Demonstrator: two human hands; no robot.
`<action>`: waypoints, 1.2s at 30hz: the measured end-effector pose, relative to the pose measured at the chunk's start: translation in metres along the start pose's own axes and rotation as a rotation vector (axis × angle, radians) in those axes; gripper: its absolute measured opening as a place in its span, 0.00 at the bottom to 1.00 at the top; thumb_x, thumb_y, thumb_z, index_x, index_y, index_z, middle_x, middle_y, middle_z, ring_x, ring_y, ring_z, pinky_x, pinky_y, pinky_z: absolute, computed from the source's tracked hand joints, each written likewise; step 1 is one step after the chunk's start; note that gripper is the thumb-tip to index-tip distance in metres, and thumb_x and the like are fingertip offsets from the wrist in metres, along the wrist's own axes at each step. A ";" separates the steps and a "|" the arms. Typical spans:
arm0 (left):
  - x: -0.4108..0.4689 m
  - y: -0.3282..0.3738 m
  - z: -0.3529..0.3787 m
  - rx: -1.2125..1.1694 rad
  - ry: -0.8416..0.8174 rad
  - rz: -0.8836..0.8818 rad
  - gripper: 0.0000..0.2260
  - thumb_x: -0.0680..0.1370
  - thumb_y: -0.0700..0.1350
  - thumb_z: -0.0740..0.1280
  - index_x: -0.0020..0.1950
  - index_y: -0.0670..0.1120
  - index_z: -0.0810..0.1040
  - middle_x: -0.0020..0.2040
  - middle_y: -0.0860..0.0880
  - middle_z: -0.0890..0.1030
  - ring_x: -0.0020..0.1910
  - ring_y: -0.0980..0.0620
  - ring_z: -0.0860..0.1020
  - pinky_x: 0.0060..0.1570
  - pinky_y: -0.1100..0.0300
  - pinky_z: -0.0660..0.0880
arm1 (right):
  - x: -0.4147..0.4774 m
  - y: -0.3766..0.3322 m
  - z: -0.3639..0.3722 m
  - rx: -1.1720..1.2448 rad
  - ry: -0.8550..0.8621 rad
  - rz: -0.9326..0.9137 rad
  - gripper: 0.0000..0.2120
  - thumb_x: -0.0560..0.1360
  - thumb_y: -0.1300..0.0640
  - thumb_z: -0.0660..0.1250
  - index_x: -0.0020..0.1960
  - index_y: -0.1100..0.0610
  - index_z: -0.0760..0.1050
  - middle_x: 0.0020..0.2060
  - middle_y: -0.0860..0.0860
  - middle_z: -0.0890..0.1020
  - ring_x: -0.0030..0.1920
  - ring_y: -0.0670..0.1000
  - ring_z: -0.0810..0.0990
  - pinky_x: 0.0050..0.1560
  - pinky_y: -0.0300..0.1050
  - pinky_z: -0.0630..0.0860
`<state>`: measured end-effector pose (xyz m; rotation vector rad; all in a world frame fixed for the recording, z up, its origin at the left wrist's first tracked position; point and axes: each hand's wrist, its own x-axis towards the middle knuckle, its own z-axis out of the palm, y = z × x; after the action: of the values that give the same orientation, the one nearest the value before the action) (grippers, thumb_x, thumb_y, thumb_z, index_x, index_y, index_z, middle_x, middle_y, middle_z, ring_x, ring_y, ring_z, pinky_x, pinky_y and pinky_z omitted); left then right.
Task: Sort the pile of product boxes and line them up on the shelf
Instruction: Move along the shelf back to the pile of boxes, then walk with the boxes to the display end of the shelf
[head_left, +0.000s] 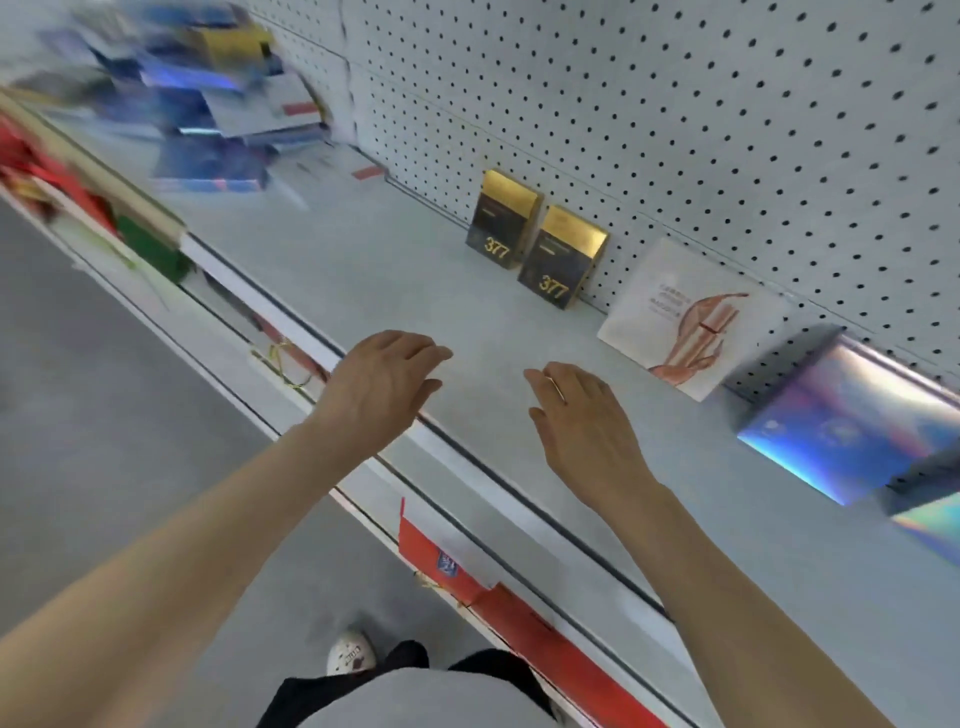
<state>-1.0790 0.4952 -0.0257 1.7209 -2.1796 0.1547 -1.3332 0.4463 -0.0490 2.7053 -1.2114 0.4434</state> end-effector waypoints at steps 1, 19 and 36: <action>-0.011 -0.021 -0.006 0.006 0.007 -0.028 0.15 0.73 0.43 0.73 0.60 0.44 0.80 0.53 0.45 0.83 0.51 0.42 0.81 0.52 0.50 0.77 | 0.013 -0.021 0.008 0.022 -0.003 -0.011 0.20 0.77 0.59 0.66 0.68 0.61 0.72 0.60 0.58 0.77 0.61 0.59 0.76 0.63 0.54 0.72; -0.073 -0.305 -0.049 0.067 0.023 -0.404 0.16 0.73 0.43 0.73 0.60 0.46 0.80 0.54 0.46 0.82 0.51 0.42 0.80 0.47 0.50 0.79 | 0.268 -0.199 0.120 0.157 -0.044 -0.175 0.19 0.77 0.57 0.66 0.66 0.61 0.72 0.59 0.58 0.77 0.59 0.59 0.77 0.60 0.54 0.74; 0.055 -0.538 -0.042 0.033 -0.082 -0.380 0.18 0.72 0.43 0.74 0.61 0.46 0.80 0.56 0.47 0.82 0.53 0.42 0.81 0.51 0.51 0.78 | 0.621 -0.182 0.191 0.130 -0.078 0.131 0.23 0.79 0.53 0.61 0.71 0.61 0.66 0.65 0.60 0.71 0.63 0.62 0.71 0.59 0.57 0.71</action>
<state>-0.5654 0.3216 -0.0402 2.1548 -1.8673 0.0218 -0.7659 0.0824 -0.0307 2.7856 -1.4344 0.4512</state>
